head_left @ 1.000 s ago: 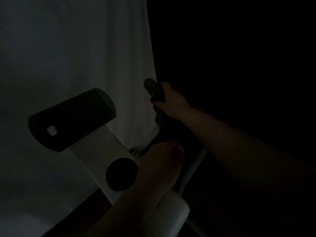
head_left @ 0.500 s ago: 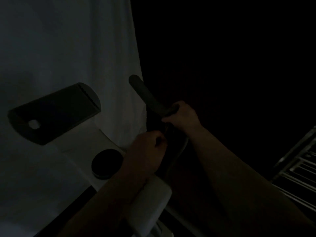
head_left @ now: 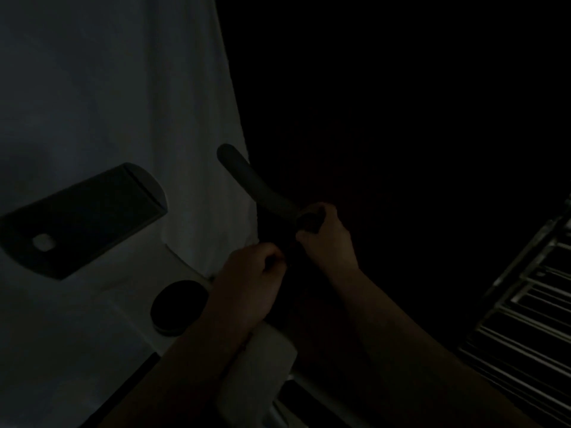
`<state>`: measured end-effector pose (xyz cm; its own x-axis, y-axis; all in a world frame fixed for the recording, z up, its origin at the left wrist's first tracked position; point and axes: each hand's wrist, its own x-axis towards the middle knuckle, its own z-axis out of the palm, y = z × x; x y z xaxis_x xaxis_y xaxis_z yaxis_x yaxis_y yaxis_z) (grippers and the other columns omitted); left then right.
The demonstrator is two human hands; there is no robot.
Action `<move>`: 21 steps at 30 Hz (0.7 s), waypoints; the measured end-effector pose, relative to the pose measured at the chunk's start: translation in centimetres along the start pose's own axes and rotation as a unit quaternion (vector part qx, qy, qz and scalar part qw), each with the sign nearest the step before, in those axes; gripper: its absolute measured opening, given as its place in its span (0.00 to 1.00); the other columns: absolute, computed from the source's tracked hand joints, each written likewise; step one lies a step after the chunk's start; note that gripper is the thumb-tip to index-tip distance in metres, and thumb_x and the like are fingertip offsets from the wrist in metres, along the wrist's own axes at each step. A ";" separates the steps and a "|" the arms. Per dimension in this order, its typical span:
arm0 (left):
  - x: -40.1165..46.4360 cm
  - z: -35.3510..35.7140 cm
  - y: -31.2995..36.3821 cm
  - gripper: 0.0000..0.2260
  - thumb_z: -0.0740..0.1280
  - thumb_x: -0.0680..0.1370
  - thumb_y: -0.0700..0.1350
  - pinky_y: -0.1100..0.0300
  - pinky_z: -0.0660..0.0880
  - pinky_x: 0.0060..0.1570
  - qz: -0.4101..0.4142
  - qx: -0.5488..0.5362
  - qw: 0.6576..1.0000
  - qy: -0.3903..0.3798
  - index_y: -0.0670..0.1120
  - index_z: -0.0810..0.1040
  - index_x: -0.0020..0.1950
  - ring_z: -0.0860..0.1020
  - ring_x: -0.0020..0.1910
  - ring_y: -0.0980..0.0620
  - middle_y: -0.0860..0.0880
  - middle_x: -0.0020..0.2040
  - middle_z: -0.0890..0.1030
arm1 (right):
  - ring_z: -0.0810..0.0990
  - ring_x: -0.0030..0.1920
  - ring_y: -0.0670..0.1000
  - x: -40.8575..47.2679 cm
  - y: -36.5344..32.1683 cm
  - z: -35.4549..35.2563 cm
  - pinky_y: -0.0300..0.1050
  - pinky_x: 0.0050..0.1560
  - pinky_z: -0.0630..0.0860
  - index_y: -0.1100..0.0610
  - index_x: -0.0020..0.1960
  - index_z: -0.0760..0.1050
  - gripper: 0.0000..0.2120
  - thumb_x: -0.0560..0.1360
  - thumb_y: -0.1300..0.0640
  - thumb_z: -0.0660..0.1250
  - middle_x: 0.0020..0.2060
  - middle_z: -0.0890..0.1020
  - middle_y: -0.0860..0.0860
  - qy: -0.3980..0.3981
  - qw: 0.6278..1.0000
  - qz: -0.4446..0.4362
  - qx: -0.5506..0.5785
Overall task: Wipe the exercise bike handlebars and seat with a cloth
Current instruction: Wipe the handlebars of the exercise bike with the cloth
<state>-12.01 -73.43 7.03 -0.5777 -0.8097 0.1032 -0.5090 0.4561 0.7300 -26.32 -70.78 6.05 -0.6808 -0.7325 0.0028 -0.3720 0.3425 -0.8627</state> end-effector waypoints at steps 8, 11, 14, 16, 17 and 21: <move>0.1 0.0 0.3 0.07 0.63 0.77 0.42 0.53 0.75 0.47 -0.010 -0.008 1.000 0.015 0.48 0.81 0.44 0.78 0.42 0.55 0.51 0.43 0.82 | 0.75 0.60 0.47 -1.3 1.9 0.2 0.28 0.48 0.68 0.52 0.68 0.71 0.20 0.76 0.58 0.66 0.61 0.77 0.51 0.085 0.988 -0.050 0.123; -0.1 -0.2 0.4 0.07 0.63 0.76 0.41 0.50 0.76 0.44 -0.014 -0.026 0.998 0.046 0.46 0.80 0.41 0.79 0.39 0.53 0.49 0.38 0.81 | 0.68 0.70 0.47 -4.9 3.2 1.3 0.33 0.66 0.64 0.57 0.66 0.73 0.21 0.73 0.58 0.64 0.65 0.74 0.48 0.079 0.973 -0.196 0.099; -0.4 -0.6 0.7 0.07 0.63 0.76 0.42 0.50 0.76 0.43 -0.011 -0.027 0.998 0.055 0.48 0.80 0.43 0.79 0.39 0.53 0.50 0.39 0.81 | 0.65 0.70 0.42 -4.4 4.4 0.0 0.38 0.73 0.49 0.55 0.58 0.78 0.19 0.70 0.52 0.60 0.58 0.75 0.41 0.034 0.956 -0.290 0.016; -0.8 -0.8 0.9 0.07 0.62 0.77 0.44 0.50 0.76 0.45 -0.006 0.034 0.999 0.003 0.48 0.79 0.47 0.79 0.41 0.52 0.50 0.42 0.81 | 0.69 0.67 0.42 -3.3 4.1 -0.8 0.45 0.74 0.46 0.52 0.57 0.77 0.17 0.71 0.50 0.59 0.57 0.77 0.41 0.036 0.954 -0.294 -0.032; -1.0 -1.0 0.9 0.08 0.61 0.78 0.45 0.50 0.76 0.46 -0.002 0.072 0.997 -0.028 0.47 0.79 0.49 0.79 0.42 0.52 0.49 0.44 0.81 | 0.71 0.65 0.43 -3.7 3.6 -0.7 0.46 0.74 0.49 0.51 0.57 0.77 0.17 0.72 0.49 0.59 0.57 0.78 0.43 0.032 0.955 -0.291 -0.035; -2.8 -2.4 -0.5 0.09 0.61 0.78 0.44 0.55 0.74 0.47 0.005 0.114 0.992 -0.058 0.46 0.80 0.51 0.78 0.42 0.53 0.49 0.46 0.82 | 0.67 0.66 0.40 -7.0 3.4 0.0 0.42 0.73 0.50 0.53 0.61 0.75 0.23 0.74 0.40 0.60 0.59 0.78 0.46 -0.056 0.922 -0.381 -0.044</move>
<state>-8.63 -72.29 8.04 -0.6464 -0.7627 0.0218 -0.6258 0.5463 0.5568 -22.82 -64.49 3.08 -0.1324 -0.8344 0.5350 -0.7689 -0.2541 -0.5867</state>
